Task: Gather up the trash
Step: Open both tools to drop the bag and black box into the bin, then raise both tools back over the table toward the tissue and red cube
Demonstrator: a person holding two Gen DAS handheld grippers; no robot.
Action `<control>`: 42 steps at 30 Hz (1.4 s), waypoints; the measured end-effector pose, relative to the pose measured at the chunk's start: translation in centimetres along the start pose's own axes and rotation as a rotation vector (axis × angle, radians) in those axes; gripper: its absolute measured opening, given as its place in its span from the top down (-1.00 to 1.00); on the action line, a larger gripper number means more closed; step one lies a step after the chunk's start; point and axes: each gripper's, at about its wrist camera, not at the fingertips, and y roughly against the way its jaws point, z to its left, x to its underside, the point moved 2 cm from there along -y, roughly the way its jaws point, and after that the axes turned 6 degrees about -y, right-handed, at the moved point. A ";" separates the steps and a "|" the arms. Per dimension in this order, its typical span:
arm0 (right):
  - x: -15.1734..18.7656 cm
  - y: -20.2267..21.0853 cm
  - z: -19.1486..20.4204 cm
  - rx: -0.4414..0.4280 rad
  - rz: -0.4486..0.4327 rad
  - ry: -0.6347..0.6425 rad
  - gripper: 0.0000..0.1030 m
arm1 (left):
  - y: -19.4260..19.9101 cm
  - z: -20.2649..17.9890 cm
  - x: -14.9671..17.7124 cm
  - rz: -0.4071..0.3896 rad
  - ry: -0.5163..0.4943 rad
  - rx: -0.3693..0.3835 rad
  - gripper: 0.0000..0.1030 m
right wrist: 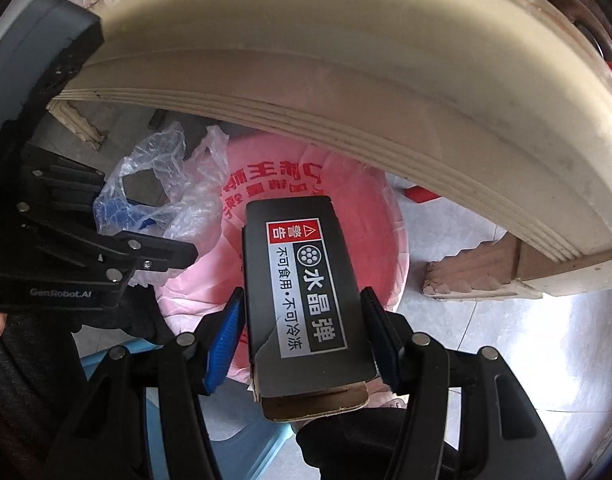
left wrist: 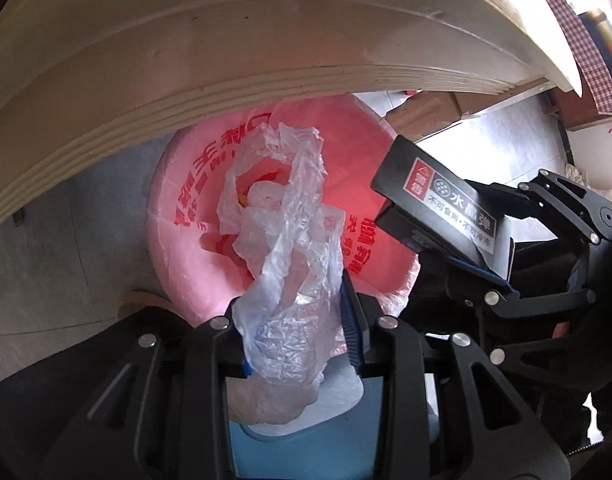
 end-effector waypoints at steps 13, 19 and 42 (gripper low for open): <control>-0.4 -1.3 0.1 -0.005 0.017 0.023 -0.10 | -0.4 -0.1 0.2 -0.011 0.004 -0.018 0.37; -0.3 -1.2 0.5 -0.003 0.009 0.035 -0.10 | -0.8 -0.1 0.1 -0.004 -0.003 -0.032 0.34; -0.6 -0.4 -0.3 -0.019 -0.047 0.021 -0.48 | -1.4 0.1 -0.2 0.007 -0.021 -0.120 -0.38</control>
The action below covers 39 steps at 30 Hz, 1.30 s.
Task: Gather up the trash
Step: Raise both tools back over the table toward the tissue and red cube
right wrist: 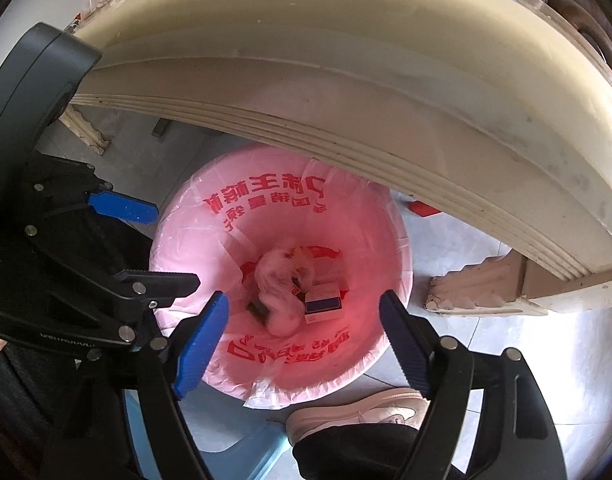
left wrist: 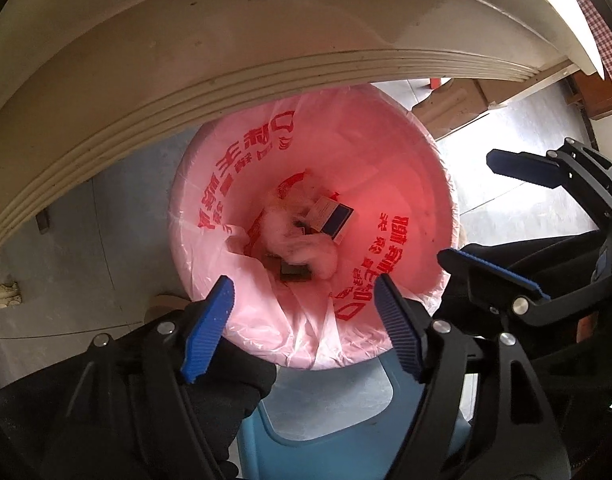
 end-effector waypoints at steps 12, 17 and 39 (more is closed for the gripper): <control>0.3 0.3 0.1 -0.027 -0.011 -0.019 -0.48 | 1.3 0.1 0.2 -0.022 -0.010 -0.030 -0.39; 0.4 0.9 0.2 -0.040 -0.015 -0.027 -0.49 | 2.0 -0.1 0.6 -0.031 -0.022 -0.033 -0.39; -2.2 19.2 -0.7 -0.085 -0.341 -0.052 -0.57 | 21.7 2.0 0.9 -0.264 -0.008 -0.228 -0.59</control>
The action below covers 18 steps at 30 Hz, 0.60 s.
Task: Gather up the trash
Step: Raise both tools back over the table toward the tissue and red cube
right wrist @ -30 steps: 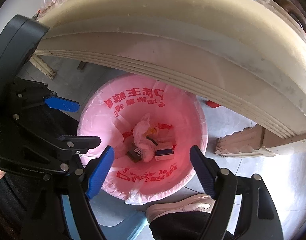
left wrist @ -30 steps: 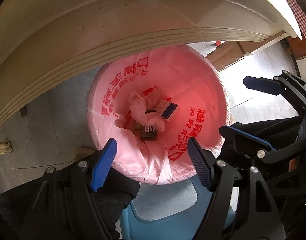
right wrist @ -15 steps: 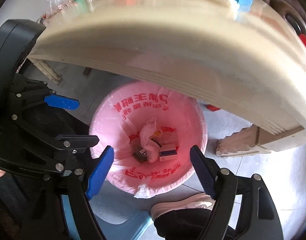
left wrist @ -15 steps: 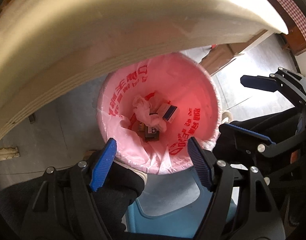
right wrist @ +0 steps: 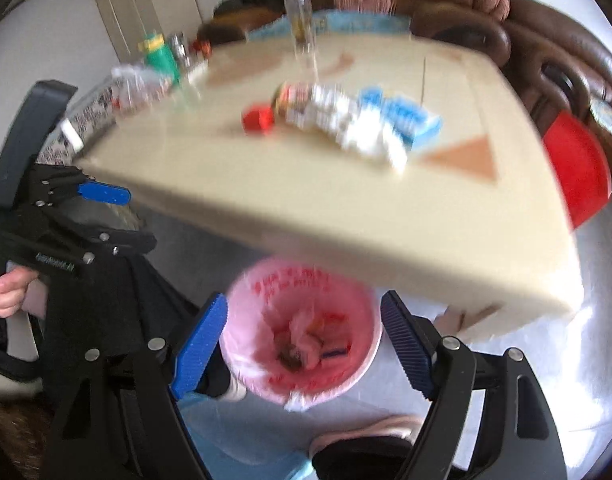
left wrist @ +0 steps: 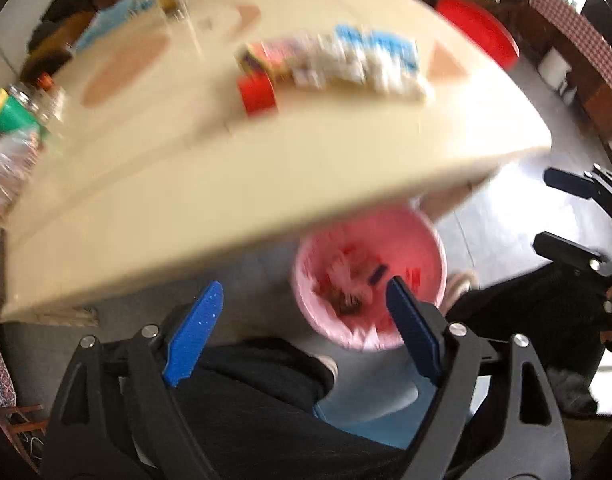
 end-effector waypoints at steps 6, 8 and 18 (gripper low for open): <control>-5.2 4.7 -0.4 0.013 -0.142 0.039 -0.69 | 5.3 2.2 -4.5 -0.080 0.030 -0.007 -0.61; -6.7 5.7 -0.6 0.016 -0.171 0.055 -0.69 | 6.5 2.8 -5.9 -0.099 0.037 0.003 -0.62; -11.9 7.6 -1.1 0.048 -0.242 0.137 -0.71 | 7.2 3.2 -9.4 -0.104 0.006 -0.049 -0.64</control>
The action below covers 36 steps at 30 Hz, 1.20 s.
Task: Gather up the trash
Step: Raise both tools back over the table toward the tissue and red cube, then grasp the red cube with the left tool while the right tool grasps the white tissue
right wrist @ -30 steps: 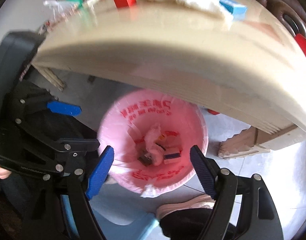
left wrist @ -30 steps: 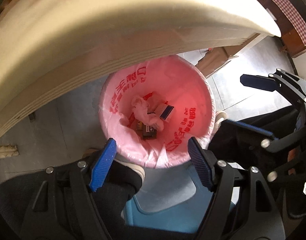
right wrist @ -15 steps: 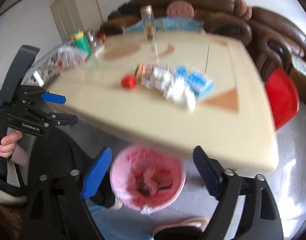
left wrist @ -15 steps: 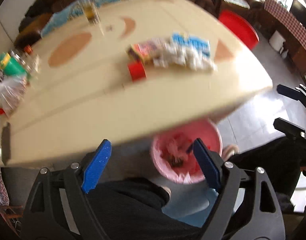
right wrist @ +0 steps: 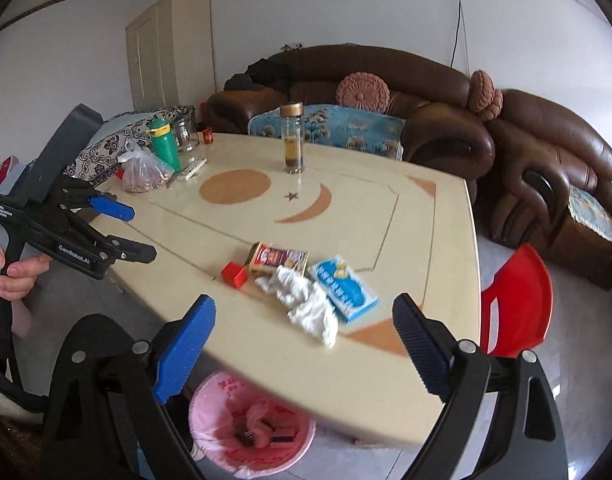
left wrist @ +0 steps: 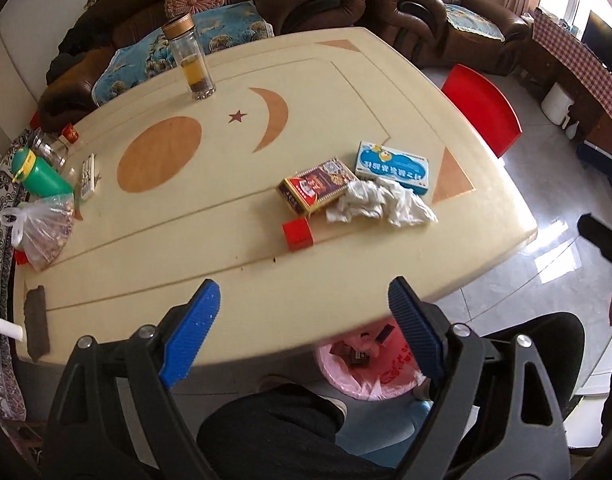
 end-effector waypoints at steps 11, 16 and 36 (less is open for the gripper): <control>-0.8 -5.3 -1.6 -0.034 0.057 -0.004 -0.71 | -5.9 0.6 -2.0 0.086 -0.022 0.003 -0.64; -0.4 -8.2 -2.3 -0.051 0.101 -0.013 -0.71 | -9.0 1.3 -2.2 0.139 -0.003 0.019 -0.64; 2.0 -17.0 -2.1 -0.161 0.262 -0.020 -0.71 | -15.8 1.6 -3.3 0.222 -0.027 0.028 -0.64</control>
